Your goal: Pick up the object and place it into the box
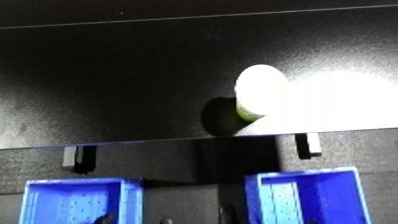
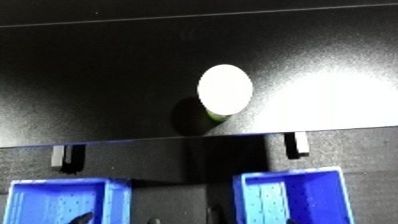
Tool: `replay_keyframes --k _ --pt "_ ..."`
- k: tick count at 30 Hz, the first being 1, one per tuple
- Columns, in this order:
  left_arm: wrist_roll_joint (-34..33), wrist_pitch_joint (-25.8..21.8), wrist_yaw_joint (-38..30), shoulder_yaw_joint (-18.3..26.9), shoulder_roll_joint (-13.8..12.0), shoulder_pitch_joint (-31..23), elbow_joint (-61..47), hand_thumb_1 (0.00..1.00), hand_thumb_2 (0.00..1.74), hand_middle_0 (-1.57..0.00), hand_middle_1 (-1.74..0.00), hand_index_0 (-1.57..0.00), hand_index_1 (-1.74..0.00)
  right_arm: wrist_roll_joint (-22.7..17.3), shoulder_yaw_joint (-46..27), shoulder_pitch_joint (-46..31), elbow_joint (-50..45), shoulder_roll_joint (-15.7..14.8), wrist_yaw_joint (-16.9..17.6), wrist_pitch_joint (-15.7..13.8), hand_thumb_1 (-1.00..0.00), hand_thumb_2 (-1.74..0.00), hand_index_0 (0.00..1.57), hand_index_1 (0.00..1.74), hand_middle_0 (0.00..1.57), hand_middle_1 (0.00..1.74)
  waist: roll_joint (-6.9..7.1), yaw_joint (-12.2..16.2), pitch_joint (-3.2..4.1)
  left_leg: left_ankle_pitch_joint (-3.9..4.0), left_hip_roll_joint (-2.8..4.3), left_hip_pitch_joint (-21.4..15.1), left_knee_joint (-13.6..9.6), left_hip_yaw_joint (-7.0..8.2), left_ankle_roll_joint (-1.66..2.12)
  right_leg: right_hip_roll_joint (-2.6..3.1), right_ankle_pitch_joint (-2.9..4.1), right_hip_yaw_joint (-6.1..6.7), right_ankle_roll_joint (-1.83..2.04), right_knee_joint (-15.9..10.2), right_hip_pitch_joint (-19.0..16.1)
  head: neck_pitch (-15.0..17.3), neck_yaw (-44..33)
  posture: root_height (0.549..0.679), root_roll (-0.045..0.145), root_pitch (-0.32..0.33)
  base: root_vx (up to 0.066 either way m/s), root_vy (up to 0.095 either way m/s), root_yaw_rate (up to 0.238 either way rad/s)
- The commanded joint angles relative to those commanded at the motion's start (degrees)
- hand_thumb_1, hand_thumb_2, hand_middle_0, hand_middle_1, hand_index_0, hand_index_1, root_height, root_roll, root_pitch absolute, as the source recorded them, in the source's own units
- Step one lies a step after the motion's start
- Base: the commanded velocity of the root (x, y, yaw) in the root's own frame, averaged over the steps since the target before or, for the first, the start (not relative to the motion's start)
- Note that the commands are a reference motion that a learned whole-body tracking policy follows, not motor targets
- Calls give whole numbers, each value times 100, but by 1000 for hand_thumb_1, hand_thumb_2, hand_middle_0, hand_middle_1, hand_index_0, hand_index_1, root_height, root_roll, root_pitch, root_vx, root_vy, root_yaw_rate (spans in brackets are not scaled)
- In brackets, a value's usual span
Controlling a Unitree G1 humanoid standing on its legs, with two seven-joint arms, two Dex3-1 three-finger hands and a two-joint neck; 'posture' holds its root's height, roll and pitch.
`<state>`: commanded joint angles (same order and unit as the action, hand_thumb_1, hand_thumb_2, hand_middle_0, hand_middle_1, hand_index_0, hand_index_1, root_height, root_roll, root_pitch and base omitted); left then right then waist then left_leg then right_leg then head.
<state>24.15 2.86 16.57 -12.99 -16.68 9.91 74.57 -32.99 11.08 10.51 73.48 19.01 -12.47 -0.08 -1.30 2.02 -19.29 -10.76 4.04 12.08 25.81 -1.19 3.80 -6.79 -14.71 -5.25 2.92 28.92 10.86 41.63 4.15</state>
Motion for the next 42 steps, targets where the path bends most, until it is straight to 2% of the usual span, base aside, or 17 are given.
replay_keyframes --k 3,5,12,18,21,24,27,31,35,36,37,39,42 --pt "51 80 -29 -34 -49 25 -53 0 0 0 0 0 0 -14 20 45 -101 29 37 -23 0 0 0 0 0 0 26 9 -77 -182 -30 365 515 -9 -55 -12 -132 48 -33 504 322 -137 42 658 36 -19 -81 -23 1" --pt "76 113 -30 -42 -80 27 -69 0 0 0 0 0 0 -6 29 59 -147 46 46 -32 0 0 0 0 0 0 47 8 -108 -276 -51 540 778 -14 -100 -29 -195 61 -44 770 485 -168 52 655 38 -19 -63 -17 3" --pt "155 179 -45 -76 -145 32 -148 0 0 0 0 0 0 -2 45 116 -271 71 65 -17 0 0 0 0 0 0 95 -35 -183 -552 -121 1003 1532 -22 -224 -93 -384 46 -40 1526 950 9 12 642 41 -23 -53 -10 41" --pt "187 259 -79 -71 -211 70 -193 0 0 0 0 0 0 16 25 147 -365 93 41 -70 0 0 0 0 0 0 132 -67 -238 -746 -188 1285 2026 -41 -309 -172 -505 28 -10 2055 1326 -3 51 630 42 -29 -51 -14 67" --pt "186 283 -89 -70 -237 72 -205 0 0 0 0 0 0 4 31 164 -413 110 3 -122 0 0 0 0 0 0 136 -75 -258 -831 -198 1398 2231 -41 -343 -193 -549 32 -6 2242 1471 -94 138 625 41 -31 -41 -7 48" --pt "183 331 -103 -65 -279 66 -262 0 0 0 0 0 0 -47 101 195 -597 144 -180 -80 0 0 0 0 0 0 143 -82 -285 -921 -190 1515 2440 -40 -371 -211 -602 37 -12 2424 1605 -102 204 619 40 -31 -43 -6 26" --pt "169 436 -134 -41 -351 -19 -455 0 0 0 0 0 0 -85 267 104 -1248 225 -691 304 0 0 0 0 0 0 168 -71 -320 -1002 -186 1582 2593 -52 -393 -226 -650 49 -14 2560 1691 -108 238 615 39 -34 -17 -7 7" --pt "135 598 -117 15 -549 -276 -837 0 0 0 0 0 0 -57 562 -266 -2618 500 -1810 1129 0 0 0 0 0 0 233 -30 -339 -1031 -165 1604 2652 -52 -415 -243 -651 66 1 2621 1746 -76 279 613 37 -35 4 -16 -16" --pt "135 689 -42 92 -785 -577 -1168 0 0 0 0 0 0 -271 604 -695 -4140 936 -2838 1931 0 0 0 0 0 0 304 26 -316 -993 -123 1574 2582 -42 -393 -271 -631 54 25 2565 1728 -37 214 614 36 -33 18 -13 -40" --pt "135 689 -42 92 -785 -577 -1168 0 0 0 0 0 0 -271 604 -695 -4140 936 -2838 1931 0 0 0 0 0 0 304 26 -316 -993 -123 1574 2582 -42 -393 -271 -631 54 25 2565 1728 -37 214 614 36 -33 21 -11 -50" --pt "174 694 6 109 -892 -680 -1224 0 0 0 0 0 0 -556 591 -880 -4946 1187 -3331 2196 0 0 0 0 0 0 341 66 -300 -975 -93 1553 2546 -35 -367 -289 -625 46 36 2530 1709 -5 111 615 36 -33 31 -8 -80" --pt "238 650 62 95 -974 -736 -1167 0 0 0 0 0 0 -973 585 -1016 -5738 1407 -3783 2281 0 0 0 0 0 0 374 107 -282 -967 -59 1537 2528 -25 -341 -303 -625 43 49 2509 1696 46 44 615 36 -32 36 -5 -88" --pt "317 523 163 55 -1038 -777 -957 0 0 0 0 0 0 -1755 508 -1117 -6822 1571 -4298 2078 0 0 0 0 0 0 414 162 -245 -977 -3 1528 2538 -11 -304 -319 -629 46 74 2506 1691 108 -22 615 36 -33 43 0 -86"
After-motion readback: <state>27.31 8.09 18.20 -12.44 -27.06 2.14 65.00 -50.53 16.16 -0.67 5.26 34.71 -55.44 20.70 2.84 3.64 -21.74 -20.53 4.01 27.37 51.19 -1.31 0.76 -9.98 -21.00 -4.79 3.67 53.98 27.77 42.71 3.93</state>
